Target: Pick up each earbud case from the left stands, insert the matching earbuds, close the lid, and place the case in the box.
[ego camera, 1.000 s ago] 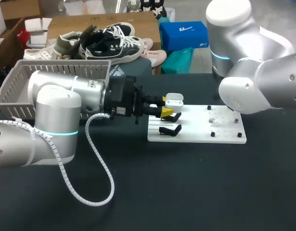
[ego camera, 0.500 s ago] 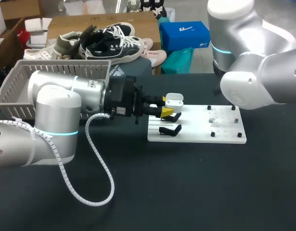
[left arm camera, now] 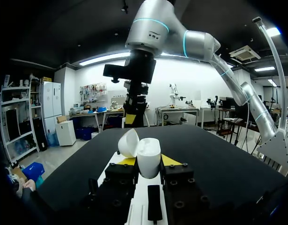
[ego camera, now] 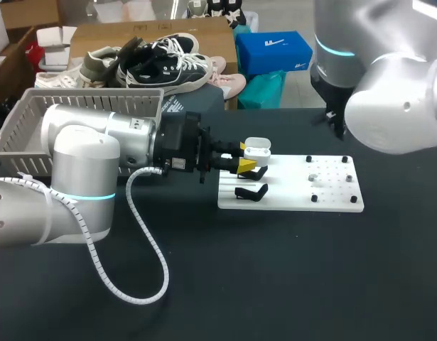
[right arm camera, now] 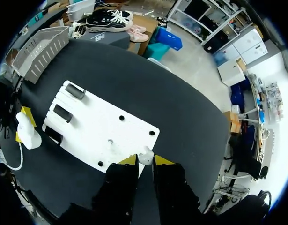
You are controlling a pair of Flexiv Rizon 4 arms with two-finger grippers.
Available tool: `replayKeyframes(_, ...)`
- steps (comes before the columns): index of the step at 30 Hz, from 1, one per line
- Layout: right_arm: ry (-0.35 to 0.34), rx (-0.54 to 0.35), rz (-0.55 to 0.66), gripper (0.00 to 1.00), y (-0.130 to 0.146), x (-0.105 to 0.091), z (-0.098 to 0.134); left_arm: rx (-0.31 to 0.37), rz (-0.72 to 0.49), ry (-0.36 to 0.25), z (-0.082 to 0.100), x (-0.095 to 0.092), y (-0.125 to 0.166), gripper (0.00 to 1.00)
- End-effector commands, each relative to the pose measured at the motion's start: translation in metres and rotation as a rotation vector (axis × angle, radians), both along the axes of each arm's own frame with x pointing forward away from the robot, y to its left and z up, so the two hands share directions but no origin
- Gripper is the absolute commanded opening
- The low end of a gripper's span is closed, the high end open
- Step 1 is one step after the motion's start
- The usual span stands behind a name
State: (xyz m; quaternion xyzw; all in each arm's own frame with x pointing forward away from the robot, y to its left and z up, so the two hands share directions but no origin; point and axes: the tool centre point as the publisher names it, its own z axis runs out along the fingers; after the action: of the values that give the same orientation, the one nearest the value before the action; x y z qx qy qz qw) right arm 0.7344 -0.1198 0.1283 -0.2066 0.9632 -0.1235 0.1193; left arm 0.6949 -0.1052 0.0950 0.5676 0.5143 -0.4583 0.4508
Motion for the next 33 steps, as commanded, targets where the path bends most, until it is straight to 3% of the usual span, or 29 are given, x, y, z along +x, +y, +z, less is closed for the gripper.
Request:
replayKeyframes(1, -0.101, 0.032, 0.057, 0.00, 0.010, -0.055, 0.034, -0.001, 0.005, -0.002, 0.000, -0.002, 0.000, 0.00)
replayKeyframes(10, -0.058, 0.049, 0.162, 0.00, 0.061, -0.093, 0.055, -0.001, 0.005, -0.002, 0.000, -0.002, 0.000, 0.00)
replayKeyframes(18, -0.040, 0.133, 0.220, 0.00, 0.102, -0.113, 0.050, -0.001, 0.005, -0.002, 0.000, -0.002, 0.000, 0.00)
replayKeyframes(21, -0.041, 0.170, 0.224, 0.00, 0.108, -0.118, 0.046, -0.001, 0.005, -0.002, 0.000, -0.002, 0.000, 0.00)
replayKeyframes(33, -0.041, 0.170, 0.224, 0.00, 0.108, -0.118, 0.046, -0.001, 0.005, -0.002, 0.000, -0.002, 0.000, 0.00)
